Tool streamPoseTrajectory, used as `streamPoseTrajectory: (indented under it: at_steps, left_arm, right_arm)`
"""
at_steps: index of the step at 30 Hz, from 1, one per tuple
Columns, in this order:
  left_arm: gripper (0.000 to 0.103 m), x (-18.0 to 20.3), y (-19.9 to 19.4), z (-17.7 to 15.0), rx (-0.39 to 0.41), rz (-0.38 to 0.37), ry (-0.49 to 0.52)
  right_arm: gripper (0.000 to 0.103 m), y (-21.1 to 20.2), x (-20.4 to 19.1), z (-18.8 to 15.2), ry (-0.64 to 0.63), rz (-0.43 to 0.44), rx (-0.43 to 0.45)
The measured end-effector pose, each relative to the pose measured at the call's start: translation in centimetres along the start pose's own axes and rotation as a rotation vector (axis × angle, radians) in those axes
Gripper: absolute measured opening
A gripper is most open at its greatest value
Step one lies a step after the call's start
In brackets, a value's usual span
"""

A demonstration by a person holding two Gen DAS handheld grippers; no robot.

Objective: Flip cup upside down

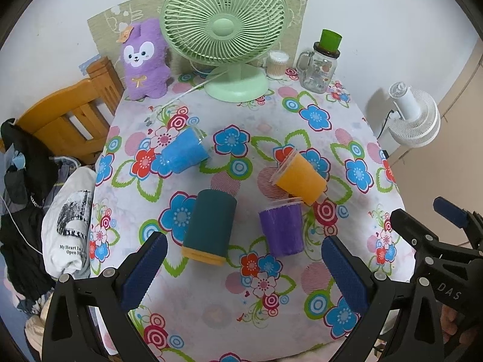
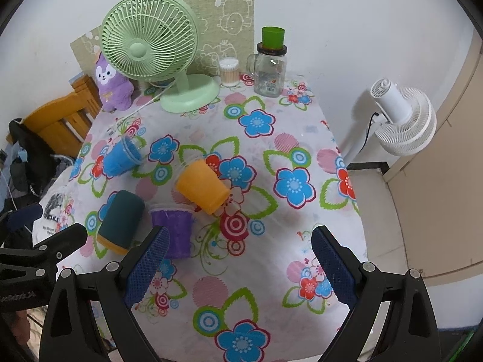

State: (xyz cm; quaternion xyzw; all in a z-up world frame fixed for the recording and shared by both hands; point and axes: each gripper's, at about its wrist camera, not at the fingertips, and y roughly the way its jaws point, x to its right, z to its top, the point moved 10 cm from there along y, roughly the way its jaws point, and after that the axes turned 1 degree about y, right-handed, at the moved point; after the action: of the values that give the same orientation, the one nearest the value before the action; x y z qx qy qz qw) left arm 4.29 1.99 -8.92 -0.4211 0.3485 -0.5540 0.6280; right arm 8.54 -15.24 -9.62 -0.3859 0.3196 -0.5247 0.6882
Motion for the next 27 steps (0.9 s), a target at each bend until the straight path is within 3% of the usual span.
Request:
streamPoseTrajectory:
  at_steps: [15,22,27]
  left_arm:
    - [0.103,2.8,3.7,2.6,-0.055,-0.037,0.143]
    - [0.103,5.3,7.1,3.7,-0.082,-0.029,0.252]
    - [0.103,7.3,9.8,4.2,-0.082,-0.063,0.322]
  right_arm:
    - [0.096,2.8,1.6,2.1,-0.021,0.03,-0.033]
    - [0.096,5.6,3.4,2.9,0.002,0.024,-0.055]
    - [0.096,7.6,4.2,3.1,0.017,0.026,-0.075]
